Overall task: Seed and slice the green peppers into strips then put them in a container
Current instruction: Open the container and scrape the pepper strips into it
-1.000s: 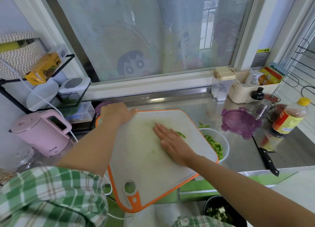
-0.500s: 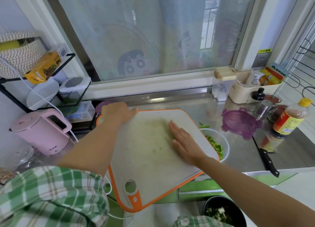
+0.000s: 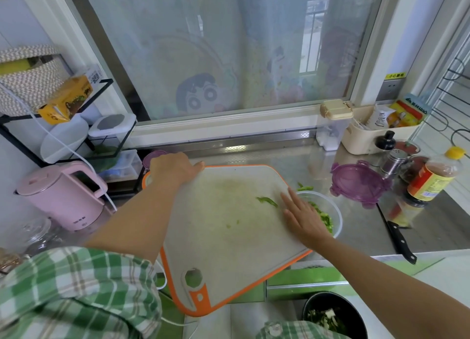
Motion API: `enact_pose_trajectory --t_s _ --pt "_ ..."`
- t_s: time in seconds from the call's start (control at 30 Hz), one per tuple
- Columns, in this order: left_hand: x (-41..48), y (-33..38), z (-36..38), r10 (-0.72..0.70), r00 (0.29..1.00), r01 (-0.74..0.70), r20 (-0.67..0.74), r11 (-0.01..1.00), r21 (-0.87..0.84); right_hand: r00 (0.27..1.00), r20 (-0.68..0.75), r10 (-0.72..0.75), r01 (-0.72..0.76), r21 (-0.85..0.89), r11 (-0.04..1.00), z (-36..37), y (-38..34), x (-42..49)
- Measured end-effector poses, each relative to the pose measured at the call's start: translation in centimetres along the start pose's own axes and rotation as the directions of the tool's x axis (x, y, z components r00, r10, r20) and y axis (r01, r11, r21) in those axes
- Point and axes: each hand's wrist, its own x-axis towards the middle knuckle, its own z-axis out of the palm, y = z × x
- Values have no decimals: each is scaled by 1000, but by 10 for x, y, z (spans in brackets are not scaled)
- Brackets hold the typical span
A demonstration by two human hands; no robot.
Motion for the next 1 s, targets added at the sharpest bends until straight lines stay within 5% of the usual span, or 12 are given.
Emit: enact_pose_trajectory --t_s 0.17,0.37,0.53,0.7,0.9,1.0 --pt "-3 9 -5 7 1000 -7 14 1000 10 956 -186 -228 244 66 967 4 -45 23" --pt "-7 6 -5 -4 1000 4 18 1000 -4 946 -290 -144 181 106 978 4 -34 25" --pt "-10 6 -5 -21 1000 21 21 1000 -8 958 -246 150 -131 90 987 5 -5 19" --pt "-10 2 -2 -9 1000 10 12 1000 -26 876 -192 442 -434 82 897 -2 14 15" --pt "-12 4 -5 -7 1000 7 4 1000 -16 960 -280 -2 46 150 988 6 -45 25" --pt "-14 1 -2 -5 1000 5 0 999 -42 957 -279 84 -48 132 990 8 -38 26"
